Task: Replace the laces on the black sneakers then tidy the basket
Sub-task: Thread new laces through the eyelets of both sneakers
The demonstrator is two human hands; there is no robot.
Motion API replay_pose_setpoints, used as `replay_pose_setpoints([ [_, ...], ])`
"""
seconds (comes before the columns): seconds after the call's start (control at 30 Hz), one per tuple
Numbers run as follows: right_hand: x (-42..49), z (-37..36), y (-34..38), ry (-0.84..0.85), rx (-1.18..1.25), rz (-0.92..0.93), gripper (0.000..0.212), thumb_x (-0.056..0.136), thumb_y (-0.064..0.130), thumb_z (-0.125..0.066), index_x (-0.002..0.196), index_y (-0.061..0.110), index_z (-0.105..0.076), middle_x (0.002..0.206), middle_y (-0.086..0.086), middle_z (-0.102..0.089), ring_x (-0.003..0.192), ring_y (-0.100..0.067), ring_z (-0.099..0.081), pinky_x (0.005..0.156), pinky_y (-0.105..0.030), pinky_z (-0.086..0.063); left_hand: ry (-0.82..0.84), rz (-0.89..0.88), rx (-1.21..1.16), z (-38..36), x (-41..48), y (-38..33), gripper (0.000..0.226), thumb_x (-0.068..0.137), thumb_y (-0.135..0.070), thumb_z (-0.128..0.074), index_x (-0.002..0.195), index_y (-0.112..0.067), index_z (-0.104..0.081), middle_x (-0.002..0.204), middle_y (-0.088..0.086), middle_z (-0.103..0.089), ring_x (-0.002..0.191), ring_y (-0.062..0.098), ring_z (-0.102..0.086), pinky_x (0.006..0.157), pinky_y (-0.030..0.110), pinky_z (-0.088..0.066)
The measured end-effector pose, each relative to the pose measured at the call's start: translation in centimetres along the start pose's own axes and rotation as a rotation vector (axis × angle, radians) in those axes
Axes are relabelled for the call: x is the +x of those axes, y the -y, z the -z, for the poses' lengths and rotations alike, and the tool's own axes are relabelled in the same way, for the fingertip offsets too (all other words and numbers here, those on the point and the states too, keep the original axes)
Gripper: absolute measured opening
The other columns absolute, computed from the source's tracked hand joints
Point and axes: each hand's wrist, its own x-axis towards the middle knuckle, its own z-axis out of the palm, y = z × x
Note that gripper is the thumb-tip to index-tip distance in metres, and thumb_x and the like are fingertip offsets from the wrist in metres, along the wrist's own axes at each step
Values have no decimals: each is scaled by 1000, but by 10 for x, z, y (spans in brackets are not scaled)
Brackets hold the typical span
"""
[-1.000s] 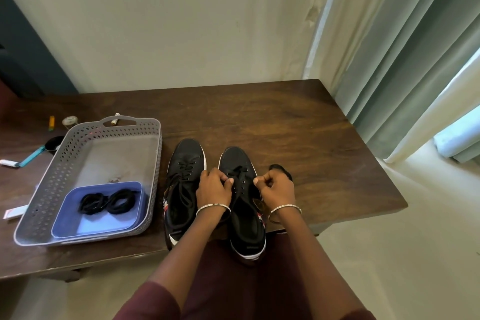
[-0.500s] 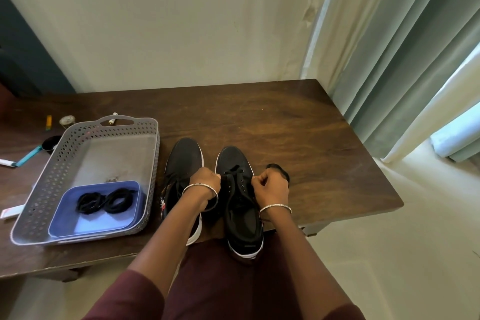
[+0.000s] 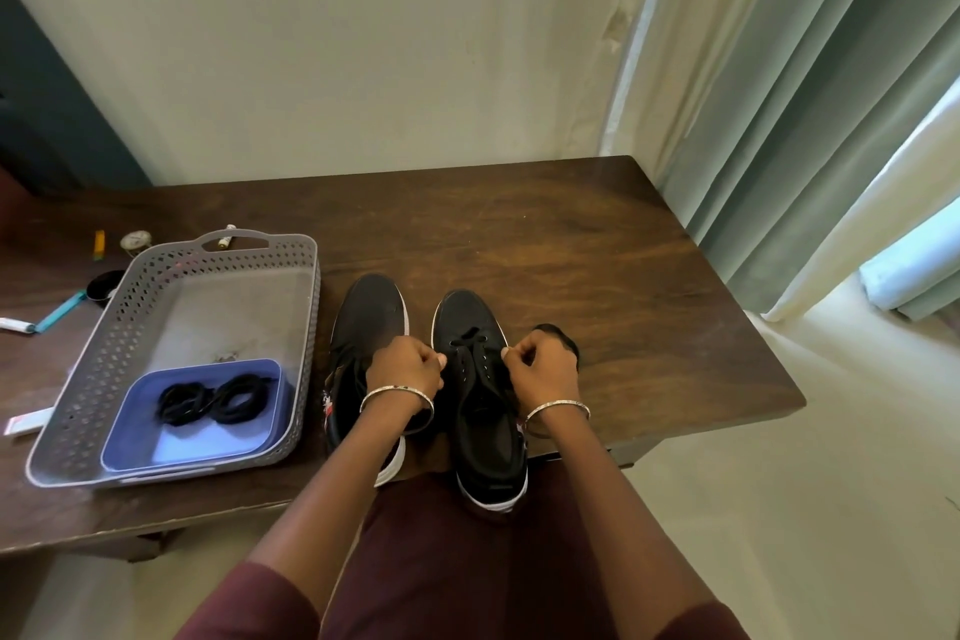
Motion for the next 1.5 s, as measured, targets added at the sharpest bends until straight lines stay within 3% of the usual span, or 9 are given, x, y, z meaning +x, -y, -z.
replay_pose_setpoints([
  [0.2,1,1,-9,4,18,-30,28,89,27,-69,65,25,-54,75,-1,-67,80,-26,-67,80,-45,-56,70,-28,49,26,-7,-9,28,90,-35,-70,64,-26,-73,63,-3,-65,69,17,-64,67,26,-45],
  [0.43,-31,17,25,-132,14,145,5,92,20,-64,92,15,-66,87,3,-69,83,-11,-65,72,-21,-43,121,-118,-132,62,-31,-20,29,92,-37,-67,71,-21,-78,63,-2,-72,75,17,-68,83,34,-50],
  [0.57,-74,16,57,335,537,242,40,94,53,-57,96,17,-74,93,-2,-76,94,-15,-71,90,-36,-55,190,-152,-363,63,-53,-31,27,88,-34,-72,71,-14,-78,74,7,-73,71,22,-64,75,34,-51],
  [0.67,-96,8,63,520,748,198,41,101,41,-51,116,7,-69,112,-11,-73,114,-22,-66,103,-37,-50,163,-119,-483,57,-64,-34,23,85,-30,-76,75,-10,-78,76,13,-74,70,21,-69,76,34,-57],
  [0.8,-113,12,60,478,778,173,43,97,41,-59,92,-1,-67,92,-15,-67,92,-23,-62,87,-39,-49,81,-70,-474,50,-60,-22,25,77,-39,-82,67,-16,-79,80,20,-73,85,43,-69,87,48,-58],
  [0.93,-119,42,50,485,1027,-18,25,100,22,-54,83,6,-63,67,-9,-58,70,-21,-63,91,-37,-51,-115,9,-390,46,-50,-10,36,76,-39,-82,50,-16,-70,63,5,-68,70,26,-64,76,38,-53],
  [1.03,-117,69,37,629,1190,-159,22,96,27,-59,82,11,-54,52,4,-28,44,-10,-33,62,-32,-49,-223,49,-316,48,-46,-7,38,82,-37,-75,55,-12,-69,59,6,-61,64,26,-57,65,32,-44],
  [1.3,-108,122,16,413,482,1,21,94,28,-66,90,7,-69,49,6,-30,40,-7,-19,42,-23,-16,-194,107,-355,65,-20,-9,30,78,-35,-76,56,-15,-72,67,9,-70,65,25,-60,74,41,-53],
  [1.5,-109,148,2,420,505,-2,31,99,31,-56,81,8,-66,54,4,-26,46,-7,-21,43,-21,-21,-69,242,-512,70,4,-2,25,85,-29,-74,85,-5,-65,64,3,-58,45,14,-42,42,24,-32],
])
